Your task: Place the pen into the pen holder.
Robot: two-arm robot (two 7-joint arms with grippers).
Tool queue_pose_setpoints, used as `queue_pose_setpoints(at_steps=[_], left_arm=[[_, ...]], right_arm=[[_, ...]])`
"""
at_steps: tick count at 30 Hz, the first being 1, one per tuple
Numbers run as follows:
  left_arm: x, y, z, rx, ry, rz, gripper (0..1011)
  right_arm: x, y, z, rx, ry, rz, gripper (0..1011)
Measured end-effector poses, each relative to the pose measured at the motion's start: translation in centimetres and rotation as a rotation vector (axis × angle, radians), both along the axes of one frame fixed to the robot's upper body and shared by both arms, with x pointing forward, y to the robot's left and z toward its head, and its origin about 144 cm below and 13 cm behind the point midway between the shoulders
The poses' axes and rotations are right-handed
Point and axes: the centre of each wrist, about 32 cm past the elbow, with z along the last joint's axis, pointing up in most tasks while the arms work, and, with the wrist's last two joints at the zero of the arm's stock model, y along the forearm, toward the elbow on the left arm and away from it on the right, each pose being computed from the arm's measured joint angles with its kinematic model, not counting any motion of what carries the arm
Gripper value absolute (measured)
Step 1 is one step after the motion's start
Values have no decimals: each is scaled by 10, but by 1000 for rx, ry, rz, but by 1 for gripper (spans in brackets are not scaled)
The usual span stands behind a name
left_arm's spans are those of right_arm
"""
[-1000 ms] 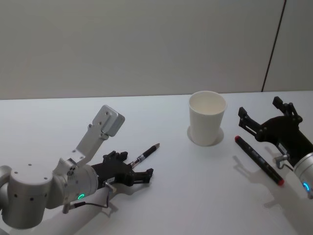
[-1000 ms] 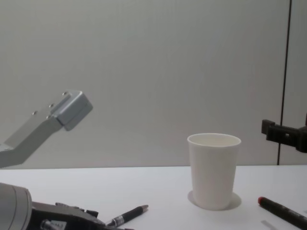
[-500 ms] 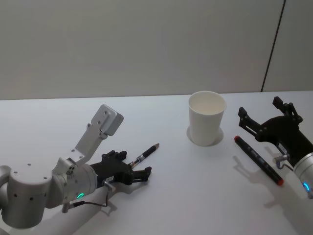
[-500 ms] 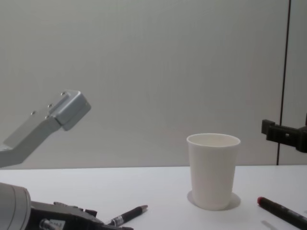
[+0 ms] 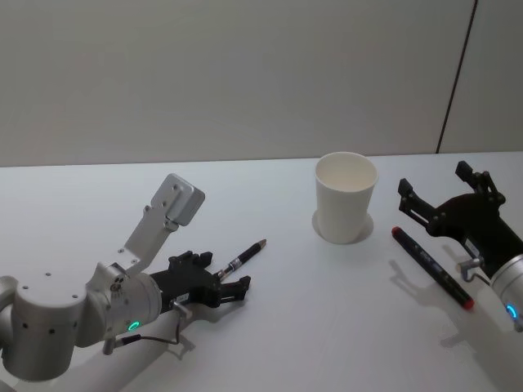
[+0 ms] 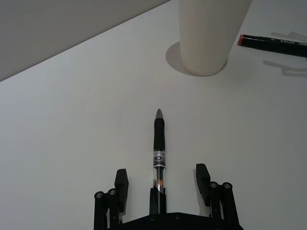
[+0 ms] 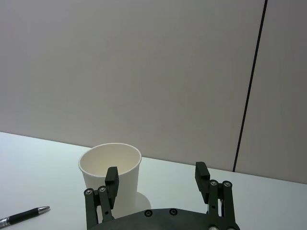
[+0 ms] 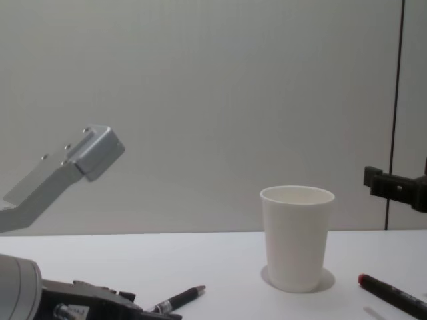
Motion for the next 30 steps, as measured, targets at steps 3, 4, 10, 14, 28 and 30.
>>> queue_pose_setpoints(at_steps=[3, 4, 10, 14, 28, 30], left_arm=[[0, 0, 0, 0, 0, 1, 856], [0, 0, 0, 0, 0, 1, 856], [0, 0, 0, -3, 0, 2, 824], [0, 1, -1, -9, 0, 4, 794], [-2, 1, -2, -14, -13, -10, 710], [-3, 1, -1, -14, -15, -16, 673]], right_arm=[[0, 0, 0, 0, 0, 0, 1001], [0, 0, 0, 0, 0, 0, 1001], [0, 0, 0, 0, 0, 0, 1001], [0, 0, 0, 0, 0, 0, 1001], [0, 0, 0, 0, 0, 0, 1001], [0, 0, 0, 0, 0, 0, 1002]])
